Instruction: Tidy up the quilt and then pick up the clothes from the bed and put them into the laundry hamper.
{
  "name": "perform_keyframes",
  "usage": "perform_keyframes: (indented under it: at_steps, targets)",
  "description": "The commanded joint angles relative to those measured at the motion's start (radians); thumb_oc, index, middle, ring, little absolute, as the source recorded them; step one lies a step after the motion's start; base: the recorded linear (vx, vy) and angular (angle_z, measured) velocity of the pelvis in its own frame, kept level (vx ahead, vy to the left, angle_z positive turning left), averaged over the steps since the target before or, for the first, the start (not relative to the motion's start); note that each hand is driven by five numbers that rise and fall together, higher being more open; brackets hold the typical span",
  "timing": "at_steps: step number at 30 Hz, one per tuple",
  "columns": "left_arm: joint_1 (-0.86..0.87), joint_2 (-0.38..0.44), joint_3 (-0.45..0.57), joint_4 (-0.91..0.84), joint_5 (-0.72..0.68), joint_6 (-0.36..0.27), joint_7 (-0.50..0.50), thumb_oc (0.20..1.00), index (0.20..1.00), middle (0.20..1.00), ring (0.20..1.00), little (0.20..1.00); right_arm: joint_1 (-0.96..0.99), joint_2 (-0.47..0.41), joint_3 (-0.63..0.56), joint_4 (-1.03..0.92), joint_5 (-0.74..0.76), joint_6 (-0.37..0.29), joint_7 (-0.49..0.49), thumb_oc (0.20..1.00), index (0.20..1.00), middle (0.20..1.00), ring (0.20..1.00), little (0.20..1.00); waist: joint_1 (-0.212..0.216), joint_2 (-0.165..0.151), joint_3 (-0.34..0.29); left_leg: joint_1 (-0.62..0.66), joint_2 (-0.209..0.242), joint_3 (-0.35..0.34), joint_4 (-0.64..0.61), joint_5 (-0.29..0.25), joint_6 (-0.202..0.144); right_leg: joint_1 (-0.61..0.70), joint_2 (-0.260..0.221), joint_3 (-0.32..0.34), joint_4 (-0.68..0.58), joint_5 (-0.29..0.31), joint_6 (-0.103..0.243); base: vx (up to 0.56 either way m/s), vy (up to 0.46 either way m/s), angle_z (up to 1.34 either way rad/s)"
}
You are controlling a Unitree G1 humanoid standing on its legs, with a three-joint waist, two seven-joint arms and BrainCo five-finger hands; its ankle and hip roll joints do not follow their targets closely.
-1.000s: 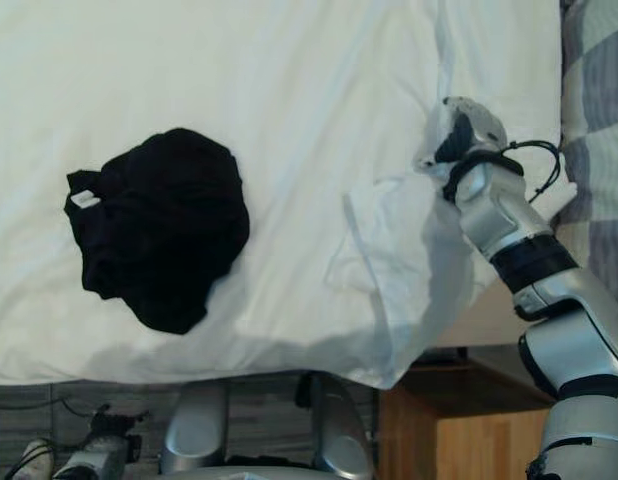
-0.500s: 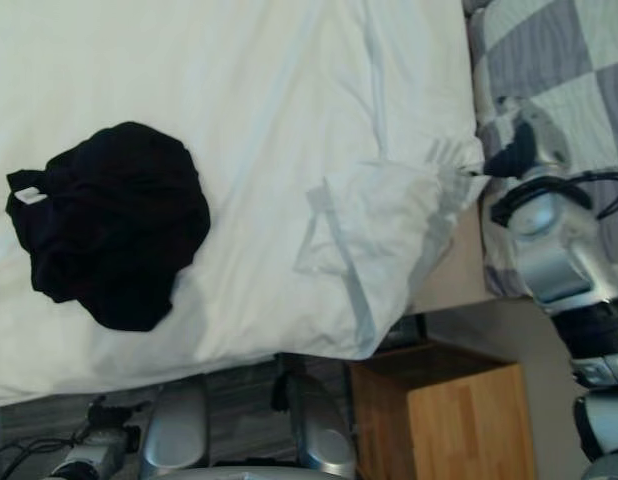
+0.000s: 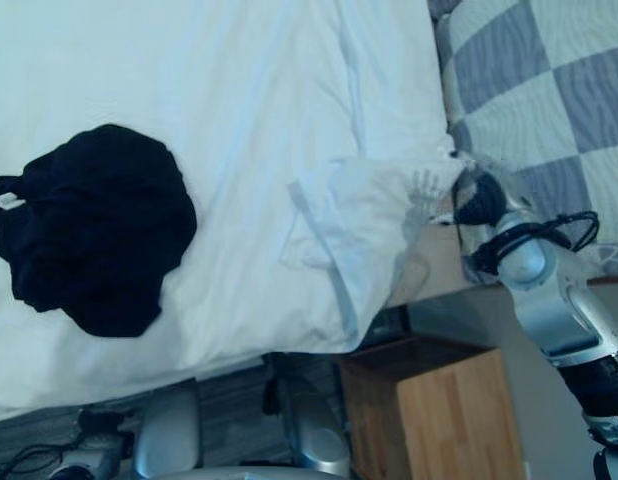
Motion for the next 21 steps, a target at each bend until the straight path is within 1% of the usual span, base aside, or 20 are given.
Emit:
perform_keyframes:
  at_steps: [1, 5, 8, 9, 10, 11, 12, 18, 20, 21]
  targets:
    - [0.071, 0.011, 0.027, 0.025, 0.024, 0.019, 0.019, 1.0, 1.0, 1.0, 1.0, 1.0, -0.073, 0.005, 0.0, -0.05, -0.007, -0.024, -0.007, 1.0, 1.0, 1.0, 1.0, 1.0, 0.037, 0.012, 0.005, 0.086, 0.013, -0.006, -0.266, 0.092, 0.082, 0.104, -0.034, 0.008, 0.009, 0.016, 0.087, 0.02, -0.027, 0.05]
    - [0.065, 0.015, 0.018, 0.022, 0.025, 0.02, 0.009, 1.0, 1.0, 1.0, 1.0, 1.0, -0.119, 0.038, 0.046, -0.062, 0.016, -0.049, -0.02, 1.0, 1.0, 1.0, 1.0, 1.0, 0.052, 0.01, 0.022, 0.072, 0.011, -0.018, -0.254, 0.092, 0.081, 0.098, -0.033, -0.006, 0.012, 0.015, 0.081, 0.02, -0.033, 0.04]
    - [0.052, 0.012, 0.004, 0.009, 0.019, 0.025, 0.01, 1.0, 1.0, 1.0, 1.0, 1.0, -0.16, 0.074, 0.088, -0.057, -0.011, -0.026, -0.014, 1.0, 1.0, 1.0, 1.0, 1.0, 0.064, 0.015, 0.04, 0.058, 0.008, -0.026, -0.251, 0.096, 0.081, 0.088, -0.036, -0.013, 0.016, 0.016, 0.077, 0.02, -0.01, 0.1]
    - [0.047, 0.011, -0.002, 0.007, 0.016, 0.023, 0.008, 1.0, 1.0, 1.0, 1.0, 1.0, -0.178, 0.086, 0.108, -0.043, -0.019, -0.007, -0.011, 1.0, 1.0, 1.0, 1.0, 1.0, 0.068, 0.02, 0.048, 0.053, 0.007, -0.027, -0.249, 0.098, 0.082, 0.084, -0.038, -0.018, 0.02, 0.015, 0.075, 0.01, 0.009, 0.19]
    - [0.046, 0.01, -0.003, 0.005, 0.017, 0.022, 0.006, 1.0, 1.0, 1.0, 1.0, 1.0, -0.185, 0.092, 0.116, -0.036, -0.024, 0.004, -0.011, 0.404, 0.404, 0.404, 0.404, 0.404, 0.071, 0.022, 0.052, 0.049, 0.006, -0.028, -0.248, 0.099, 0.083, 0.08, -0.039, -0.019, 0.022, 0.014, 0.073, 0.01, 0.014, 0.14]
    - [0.044, 0.009, -0.006, 0.001, 0.018, 0.021, 0.003, 1.0, 1.0, 1.0, 1.0, 1.0, -0.202, 0.101, 0.132, -0.013, -0.038, 0.016, -0.012, 0.2, 0.2, 0.2, 0.2, 0.2, 0.074, 0.028, 0.06, 0.042, 0.004, -0.03, -0.245, 0.101, 0.083, 0.074, -0.04, -0.023, 0.025, 0.013, 0.07, 0.0, 0.017, 0.1]
    - [0.043, 0.013, -0.008, -0.005, 0.017, 0.024, -0.003, 1.0, 1.0, 1.0, 1.0, 1.0, -0.217, 0.105, 0.146, 0.021, -0.039, 0.024, -0.011, 0.2, 0.2, 0.2, 0.2, 0.2, 0.079, 0.035, 0.069, 0.033, 0.002, -0.034, -0.244, 0.103, 0.084, 0.067, -0.043, -0.027, 0.028, 0.013, 0.069, 0.0, 0.017, 0.1]
    - [0.05, 0.022, -0.017, -0.015, 0.008, 0.027, -0.002, 1.0, 1.0, 1.0, 1.0, 1.0, -0.23, 0.118, 0.152, 0.07, -0.055, 0.029, -0.006, 0.2, 0.2, 0.2, 0.2, 0.2, 0.086, 0.043, 0.082, 0.021, -0.003, -0.049, -0.238, 0.102, 0.082, 0.055, -0.045, -0.032, 0.034, 0.011, 0.068, 0.0, 0.0, 0.12]
    - [0.053, 0.031, -0.011, -0.023, 0.008, 0.031, -0.01, 1.0, 1.0, 1.0, 1.0, 1.0, -0.233, 0.111, 0.166, 0.078, -0.032, 0.041, -0.026, 0.2, 0.2, 0.2, 0.2, 0.2, 0.085, 0.045, 0.085, 0.017, -0.002, -0.055, -0.229, 0.1, 0.082, 0.047, -0.044, -0.032, 0.04, 0.011, 0.064, 0.01, 0.033, 0.05]
    - [0.044, 0.04, 0.007, -0.047, 0.008, 0.065, -0.032, 1.0, 1.0, 1.0, 1.0, 1.0, -0.242, 0.107, 0.166, 0.079, -0.014, 0.061, -0.039, 0.2, 0.2, 0.2, 0.2, 0.2, 0.074, 0.057, 0.083, 0.019, 0.002, -0.051, -0.226, 0.101, 0.081, 0.04, -0.047, -0.022, 0.042, 0.009, 0.06, 0.01, 0.092, 0.03]
